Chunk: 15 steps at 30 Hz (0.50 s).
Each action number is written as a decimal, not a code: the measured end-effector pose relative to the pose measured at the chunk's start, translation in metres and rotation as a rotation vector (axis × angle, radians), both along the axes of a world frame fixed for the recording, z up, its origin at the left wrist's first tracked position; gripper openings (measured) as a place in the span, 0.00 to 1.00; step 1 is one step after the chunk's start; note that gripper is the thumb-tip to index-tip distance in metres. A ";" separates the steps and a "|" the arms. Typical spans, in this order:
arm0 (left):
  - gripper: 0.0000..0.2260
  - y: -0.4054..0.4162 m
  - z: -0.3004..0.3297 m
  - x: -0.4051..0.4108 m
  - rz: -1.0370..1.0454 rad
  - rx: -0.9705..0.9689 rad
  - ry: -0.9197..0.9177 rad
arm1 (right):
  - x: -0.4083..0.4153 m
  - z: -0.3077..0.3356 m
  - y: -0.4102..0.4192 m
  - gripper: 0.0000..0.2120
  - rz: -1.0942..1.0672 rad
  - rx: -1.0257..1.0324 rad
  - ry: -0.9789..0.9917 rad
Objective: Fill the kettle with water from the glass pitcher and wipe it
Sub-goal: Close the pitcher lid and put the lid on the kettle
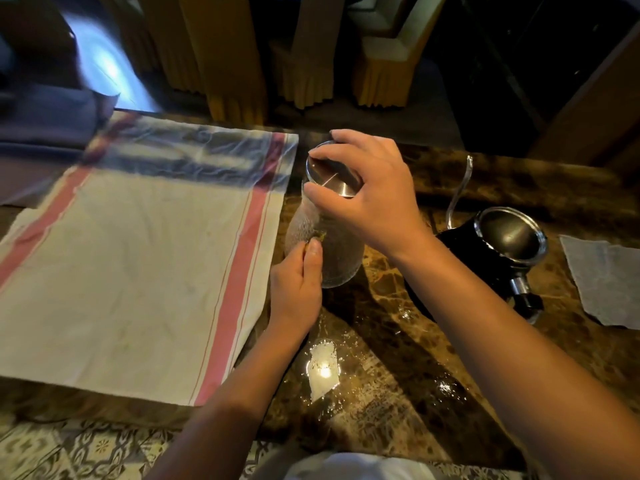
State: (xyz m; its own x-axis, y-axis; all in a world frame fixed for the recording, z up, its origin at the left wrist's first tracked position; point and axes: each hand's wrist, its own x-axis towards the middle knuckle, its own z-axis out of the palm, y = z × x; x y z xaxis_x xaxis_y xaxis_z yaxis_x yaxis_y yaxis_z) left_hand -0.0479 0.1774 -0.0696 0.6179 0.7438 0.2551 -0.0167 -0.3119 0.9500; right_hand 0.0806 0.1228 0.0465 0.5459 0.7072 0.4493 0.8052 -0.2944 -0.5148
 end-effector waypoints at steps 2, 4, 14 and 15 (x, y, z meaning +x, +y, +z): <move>0.16 0.000 0.001 0.000 0.003 0.000 0.001 | -0.001 -0.001 0.002 0.21 0.019 -0.022 -0.034; 0.16 -0.001 0.002 0.000 0.007 0.005 -0.003 | -0.003 -0.002 0.003 0.19 0.035 -0.059 -0.075; 0.19 -0.002 0.001 0.000 0.001 0.017 0.025 | -0.009 -0.011 0.004 0.16 0.077 -0.126 -0.181; 0.18 -0.002 0.001 0.000 0.003 0.013 0.025 | -0.008 -0.013 0.004 0.16 0.073 -0.109 -0.172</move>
State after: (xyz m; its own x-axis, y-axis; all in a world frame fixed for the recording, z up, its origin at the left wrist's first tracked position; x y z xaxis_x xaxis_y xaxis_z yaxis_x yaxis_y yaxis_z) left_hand -0.0483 0.1750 -0.0683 0.6223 0.7422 0.2489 0.0078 -0.3238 0.9461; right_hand 0.0722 0.1271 0.0338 0.4132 0.7918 0.4499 0.8997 -0.2785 -0.3361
